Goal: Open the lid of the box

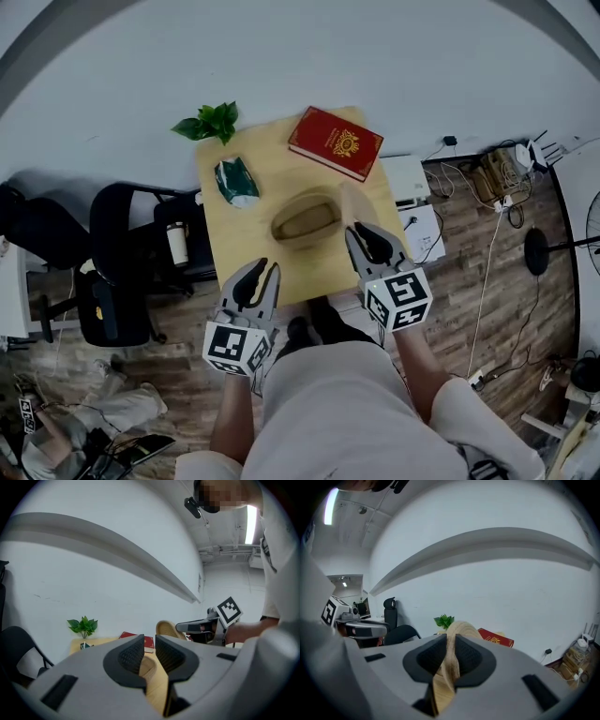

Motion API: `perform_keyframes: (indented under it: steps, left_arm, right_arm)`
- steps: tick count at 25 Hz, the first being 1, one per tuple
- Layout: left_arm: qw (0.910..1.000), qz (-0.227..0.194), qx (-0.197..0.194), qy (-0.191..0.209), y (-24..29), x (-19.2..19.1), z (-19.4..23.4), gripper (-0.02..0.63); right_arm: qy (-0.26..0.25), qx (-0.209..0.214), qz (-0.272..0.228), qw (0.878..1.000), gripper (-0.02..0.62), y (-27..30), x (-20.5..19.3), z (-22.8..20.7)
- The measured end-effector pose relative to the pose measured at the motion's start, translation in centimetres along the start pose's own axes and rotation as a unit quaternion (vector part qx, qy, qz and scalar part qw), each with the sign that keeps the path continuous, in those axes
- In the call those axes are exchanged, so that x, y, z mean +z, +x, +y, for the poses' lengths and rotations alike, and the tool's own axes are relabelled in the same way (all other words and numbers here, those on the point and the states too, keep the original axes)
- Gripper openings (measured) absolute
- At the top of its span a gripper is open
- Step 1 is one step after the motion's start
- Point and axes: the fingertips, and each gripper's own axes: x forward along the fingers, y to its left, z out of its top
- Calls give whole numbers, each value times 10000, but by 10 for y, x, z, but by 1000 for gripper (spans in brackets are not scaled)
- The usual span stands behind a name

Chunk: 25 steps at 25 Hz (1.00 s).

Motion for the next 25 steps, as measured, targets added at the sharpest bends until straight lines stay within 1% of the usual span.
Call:
perform_keyframes:
  steps: [7,11,16,25]
  left_arm:
    - [9992,21,-394,-55,-7,-8,-11,71]
    - [9982,25,-596,-64,-10,-12,-19,71]
    - [9977,7,-669,-121,-21,-18,-24,71]
    - [9972,-54,-749,-14,-34,-16,-34,71]
  right_arm:
    - [320,-362,-85,9988,57,-35,-9,7]
    - [348,-533,-101,9979,56,-55,-12,12]
    - [465,-634,-145,9968,57,-78,-16,22]
    - [724,-662,-471,9941,57,-111,-9,32]
